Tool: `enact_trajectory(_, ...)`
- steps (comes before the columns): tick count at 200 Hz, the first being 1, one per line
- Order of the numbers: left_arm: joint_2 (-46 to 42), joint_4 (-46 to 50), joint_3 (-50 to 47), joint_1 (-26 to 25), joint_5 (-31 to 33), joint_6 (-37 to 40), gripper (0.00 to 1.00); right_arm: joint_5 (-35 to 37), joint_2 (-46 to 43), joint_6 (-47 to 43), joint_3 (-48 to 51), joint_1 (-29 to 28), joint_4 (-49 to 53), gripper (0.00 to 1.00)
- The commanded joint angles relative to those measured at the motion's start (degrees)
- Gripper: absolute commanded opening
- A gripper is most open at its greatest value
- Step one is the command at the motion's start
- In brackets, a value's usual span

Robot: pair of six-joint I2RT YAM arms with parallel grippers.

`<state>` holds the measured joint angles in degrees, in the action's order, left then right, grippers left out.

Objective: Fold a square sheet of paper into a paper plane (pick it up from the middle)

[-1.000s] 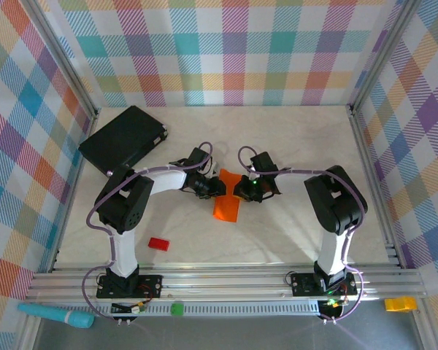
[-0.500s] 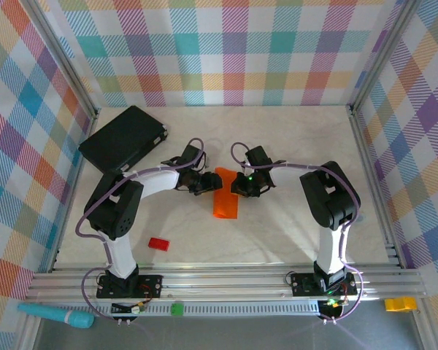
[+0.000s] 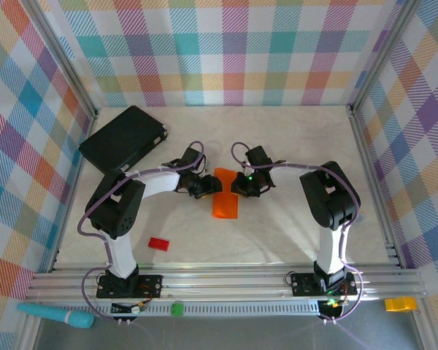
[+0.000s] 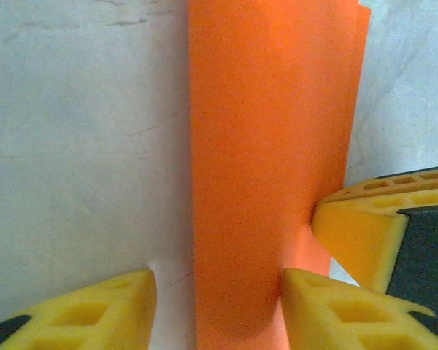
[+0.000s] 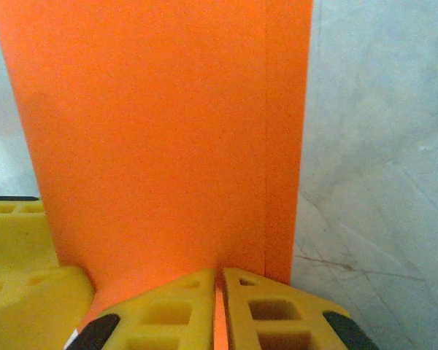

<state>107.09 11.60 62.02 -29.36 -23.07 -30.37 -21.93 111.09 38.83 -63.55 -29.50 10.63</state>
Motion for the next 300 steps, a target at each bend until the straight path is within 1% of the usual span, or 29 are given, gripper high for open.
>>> enact_trajectory(1,3.12,2.07,-1.02,-1.04,0.01,0.88,0.43,1.82,1.88,1.8,1.21,-0.04,2.36,0.12)
enact_trajectory(25,4.14,2.94,-1.37,-1.51,1.82,1.45,0.41,0.86,-0.23,2.86,1.32,-0.02,1.69,0.13)
enact_trajectory(46,4.87,3.86,-1.46,-1.81,3.62,2.45,0.41,0.5,-4.15,4.3,2.12,0.39,0.13,0.15)
enact_trajectory(59,5.46,3.87,-1.49,-2.01,4.12,2.97,0.41,0.85,-7.62,5.36,3.72,0.99,-1.58,0.2)
enact_trajectory(76,6.46,3.82,-1.27,-2.26,4.5,3.45,0.41,3.24,-11.65,6.78,6.42,2.01,-2.78,0.28)
enact_trajectory(79,6.71,5.53,-1.21,-2.27,4.59,3.58,0.41,3.68,-12.23,6.98,6.83,2.25,-2.95,0.29)
enact_trajectory(85,7.01,6.03,-1.05,-2.43,4.84,3.65,0.41,4.43,-13.26,7.34,7.91,2.69,-3.19,0.3)
enact_trajectory(110,8.14,7.14,-0.38,-2.72,5.96,4.42,0.42,7.1,-16.64,8.34,11.74,4.79,-3.66,0.32)
enact_trajectory(144,9.44,8.21,0.39,-3.24,6.8,5.06,0.43,7.76,-19.55,9.52,15.2,7.81,-4.72,0.34)
enact_trajectory(190,11.68,9.75,1.9,-3.99,7.49,6.11,0.44,7.88,-21.43,10.22,17.94,10.1,-5.93,0.36)
enact_trajectory(237,13.74,11.78,3.87,-4.91,9.16,6.92,0.46,7.45,-21.01,10.26,18.54,10.51,-6.56,0.36)
enact_trajectory(300,14.86,12.23,4.25,-5.09,9.71,7.06,0.46,6.91,-20.56,9.95,18.45,10.6,-6.84,0.35)
